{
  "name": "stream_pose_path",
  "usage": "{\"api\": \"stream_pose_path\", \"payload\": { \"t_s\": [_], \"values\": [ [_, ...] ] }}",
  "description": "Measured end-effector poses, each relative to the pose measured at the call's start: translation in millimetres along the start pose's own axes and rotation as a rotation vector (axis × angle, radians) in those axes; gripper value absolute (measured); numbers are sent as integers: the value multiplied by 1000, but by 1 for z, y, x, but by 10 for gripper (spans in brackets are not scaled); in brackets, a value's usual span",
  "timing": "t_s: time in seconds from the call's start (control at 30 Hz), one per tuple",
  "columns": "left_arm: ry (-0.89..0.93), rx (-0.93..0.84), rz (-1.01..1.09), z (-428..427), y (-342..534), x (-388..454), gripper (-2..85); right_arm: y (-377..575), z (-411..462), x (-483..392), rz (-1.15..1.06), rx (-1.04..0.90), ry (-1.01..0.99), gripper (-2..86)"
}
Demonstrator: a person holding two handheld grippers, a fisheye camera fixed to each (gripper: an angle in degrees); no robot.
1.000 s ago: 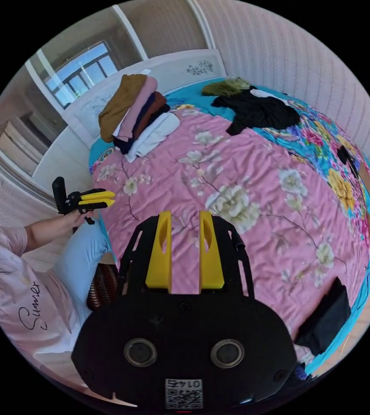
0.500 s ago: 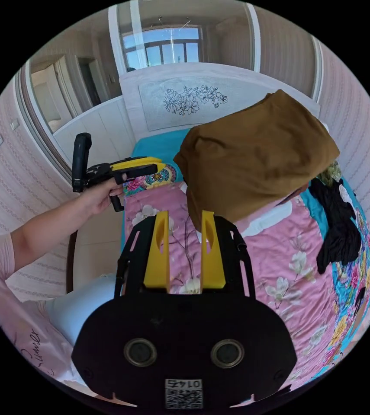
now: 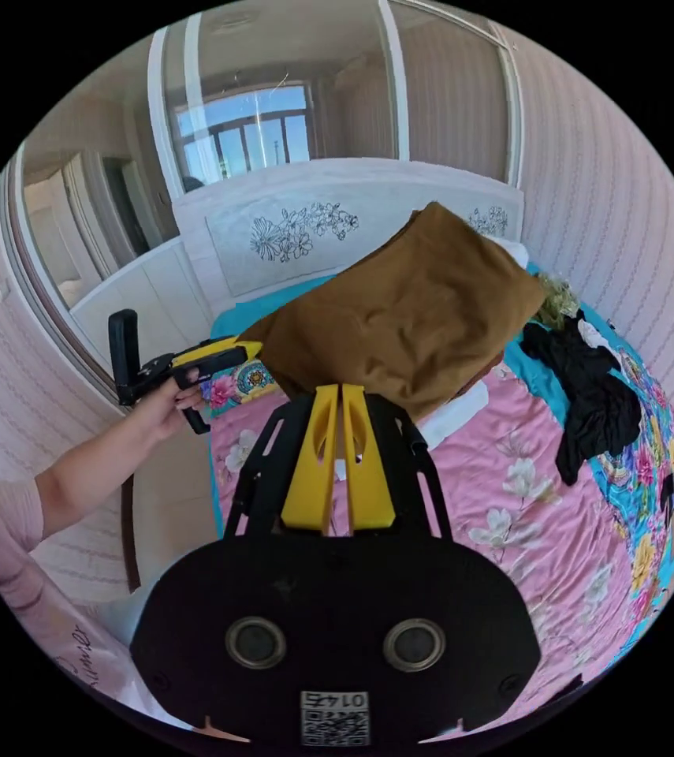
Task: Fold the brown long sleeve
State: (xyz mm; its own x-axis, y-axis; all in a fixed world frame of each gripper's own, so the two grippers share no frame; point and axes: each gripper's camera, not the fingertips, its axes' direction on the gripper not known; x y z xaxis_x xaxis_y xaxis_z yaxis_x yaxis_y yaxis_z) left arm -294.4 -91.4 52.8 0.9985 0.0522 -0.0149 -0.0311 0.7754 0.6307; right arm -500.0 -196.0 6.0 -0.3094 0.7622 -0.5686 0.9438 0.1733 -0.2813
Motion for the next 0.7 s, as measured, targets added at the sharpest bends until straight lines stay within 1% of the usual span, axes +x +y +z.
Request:
{"api": "stream_pose_path", "payload": {
  "t_s": [0.03, 0.07, 0.13, 0.2, 0.27, 0.3, 0.33, 0.37, 0.4, 0.43, 0.47, 0.53, 0.63, 0.7],
  "values": [
    [32, 5, 3, -9, -3, 5, 1, 8, -22, 11, 34, 59, -29, 1],
    [113, 16, 5, -27, -7, 16, -1, 13, -34, 16, 54, 86, -45, 1],
    [209, 33, 27, -54, -2, 36, -3, 50, -81, 33, 139, 205, -105, -1],
    [337, 11, 62, -86, 24, 60, -3, 92, -109, 39, 193, 249, -123, -3],
    [391, -41, 26, -100, 58, 69, -3, 142, -123, 42, 272, 237, -130, -3],
    [393, -69, -2, -103, 71, 70, -3, 178, -124, 44, 344, 210, -140, -2],
    [398, -144, -79, -103, 101, 70, -3, 215, -115, 46, 433, 136, -163, -1],
    [402, -245, -139, -97, 135, 69, -3, 234, -107, 47, 480, 96, -178, -1],
    [377, -371, -216, -89, 170, 68, -3, 271, -87, 47, 587, 16, -215, -1],
    [361, -435, -244, -84, 186, 67, -3, 306, -64, 45, 694, -65, -228, -1],
    [340, -542, -299, -78, 213, 67, -3, 320, -53, 43, 730, -106, -234, -1],
    [330, -610, -326, -75, 233, 68, -3, 356, -21, 29, 809, -256, -172, -2],
    [315, -574, -313, -82, 228, 66, -1, 357, -14, 14, 811, -256, -103, -1],
    [312, -559, -283, -83, 217, 64, 0, 342, -10, 3, 747, -248, -58, 2]
  ]
}}
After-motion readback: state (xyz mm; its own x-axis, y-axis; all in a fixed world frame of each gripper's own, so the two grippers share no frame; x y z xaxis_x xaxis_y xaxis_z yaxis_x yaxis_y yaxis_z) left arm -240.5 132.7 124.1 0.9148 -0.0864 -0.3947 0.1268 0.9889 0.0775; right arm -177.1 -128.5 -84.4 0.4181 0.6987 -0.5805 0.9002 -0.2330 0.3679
